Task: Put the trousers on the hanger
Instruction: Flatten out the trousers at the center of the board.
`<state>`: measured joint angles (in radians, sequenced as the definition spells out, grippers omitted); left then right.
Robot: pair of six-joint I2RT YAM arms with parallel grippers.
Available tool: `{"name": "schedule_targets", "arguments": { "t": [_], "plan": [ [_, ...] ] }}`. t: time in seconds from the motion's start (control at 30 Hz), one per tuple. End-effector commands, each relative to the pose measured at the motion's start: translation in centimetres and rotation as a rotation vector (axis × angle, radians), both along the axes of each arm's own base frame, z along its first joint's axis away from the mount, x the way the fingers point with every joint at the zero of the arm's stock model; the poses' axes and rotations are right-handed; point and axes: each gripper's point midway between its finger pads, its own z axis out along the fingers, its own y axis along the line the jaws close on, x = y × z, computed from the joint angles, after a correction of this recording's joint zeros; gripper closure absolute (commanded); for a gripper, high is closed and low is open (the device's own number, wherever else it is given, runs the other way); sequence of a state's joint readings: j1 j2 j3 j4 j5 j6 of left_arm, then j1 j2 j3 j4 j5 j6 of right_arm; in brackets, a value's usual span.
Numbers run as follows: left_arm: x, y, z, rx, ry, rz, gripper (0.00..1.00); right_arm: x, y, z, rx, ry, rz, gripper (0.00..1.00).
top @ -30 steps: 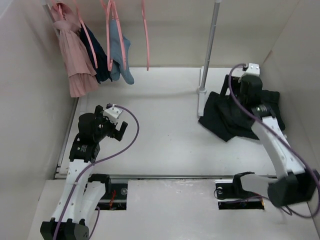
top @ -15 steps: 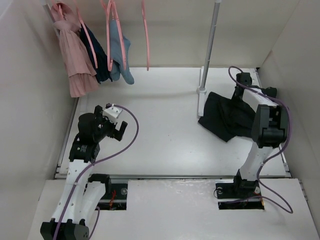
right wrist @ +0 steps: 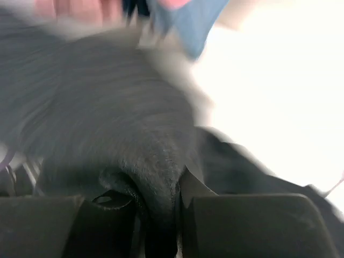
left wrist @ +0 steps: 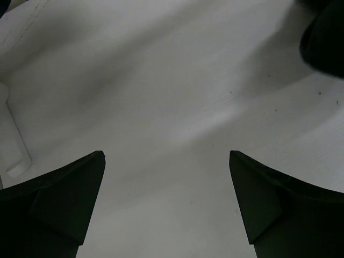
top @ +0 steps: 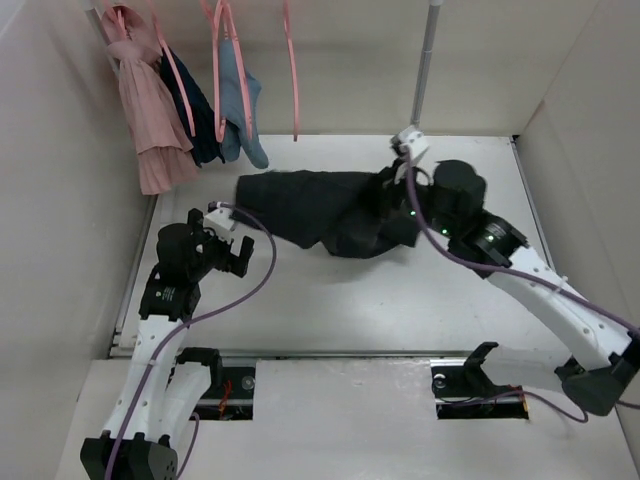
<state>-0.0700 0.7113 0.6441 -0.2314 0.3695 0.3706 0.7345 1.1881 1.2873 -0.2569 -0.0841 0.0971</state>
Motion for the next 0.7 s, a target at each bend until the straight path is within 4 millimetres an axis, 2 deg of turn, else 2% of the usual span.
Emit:
{"name": "schedule_targets", "arguments": {
  "t": [0.0, 0.03, 0.1, 0.13, 0.17, 0.23, 0.27, 0.3, 0.33, 0.37, 0.4, 0.47, 0.53, 0.57, 0.6, 0.63, 0.67],
  "plan": [
    [1.1, 0.0, 3.5, -0.038, -0.097, 0.021, 0.0, 3.3, -4.0, 3.2, 0.167, -0.039, -0.154, 1.0],
    [1.1, 0.1, 3.5, -0.034, -0.098, 0.029, 0.0, 4.6, -6.1, 0.7, 0.164, 0.018, -0.229, 1.0],
    [1.1, 0.1, 3.5, -0.034, -0.098, 0.029, 0.0, 5.7, -7.9, -2.5, 0.198, 0.13, -0.287, 1.0],
    [1.1, 0.1, 3.5, -0.034, -0.098, 0.029, 0.0, 6.6, -10.0, -4.3, 0.201, 0.187, -0.349, 1.0],
    [1.2, 0.2, 4.0, -0.023, -0.112, 0.025, 0.0, 6.8, -10.8, -7.4, 0.189, 0.268, -0.378, 0.96],
    [1.1, 0.3, 3.8, -0.011, -0.108, 0.02, 0.0, 7.3, -12.4, -12.3, 0.172, 0.425, -0.446, 0.42],
    [1.1, 0.1, 3.8, -0.014, -0.108, 0.011, 0.0, 8.0, -14.7, -14.5, 0.169, 0.494, -0.525, 0.22],
    [1.0, 0.2, 3.6, 0.0, -0.105, 0.006, 0.0, 7.7, -16.5, -18.8, 0.116, 0.645, -0.609, 0.0],
    [1.1, 0.2, 3.4, 0.012, -0.101, 0.001, 0.0, 7.4, -18.2, -21.0, 0.109, 0.736, -0.696, 0.0],
    [0.9, 0.1, 3.1, 0.018, -0.091, -0.013, 0.0, 7.4, -21.1, -22.6, 0.093, 0.788, -0.797, 0.0],
    [0.8, 0.1, 2.9, 0.032, -0.087, -0.019, 0.0, 7.4, -21.9, -23.1, 0.084, 0.805, -0.827, 0.0],
    [0.7, 0.0, 1.8, 0.084, -0.062, -0.071, 0.0, 7.4, -23.8, -22.0, 0.034, 0.721, -0.933, 0.0],
    [0.5, 0.0, 0.1, 0.115, 0.005, -0.101, 0.0, 7.2, -21.8, -18.8, -0.007, 0.588, -0.904, 0.0],
    [0.5, -0.2, -0.4, 0.144, 0.021, -0.128, 0.0, 7.0, -20.9, -18.0, -0.077, 0.527, -0.862, 0.0],
    [0.2, -0.4, -1.0, 0.162, 0.065, -0.153, 0.0, 6.3, -17.9, -17.4, -0.134, 0.473, -0.76, 0.0],
    [0.1, -0.7, -1.4, 0.18, 0.094, -0.178, 0.0, 5.9, -16.1, -17.0, -0.176, 0.441, -0.679, 0.0],
    [0.2, -1.5, -2.7, 0.193, 0.159, -0.221, 0.0, 5.6, -14.6, -16.9, -0.24, 0.406, -0.607, 0.0]
  ]
}}
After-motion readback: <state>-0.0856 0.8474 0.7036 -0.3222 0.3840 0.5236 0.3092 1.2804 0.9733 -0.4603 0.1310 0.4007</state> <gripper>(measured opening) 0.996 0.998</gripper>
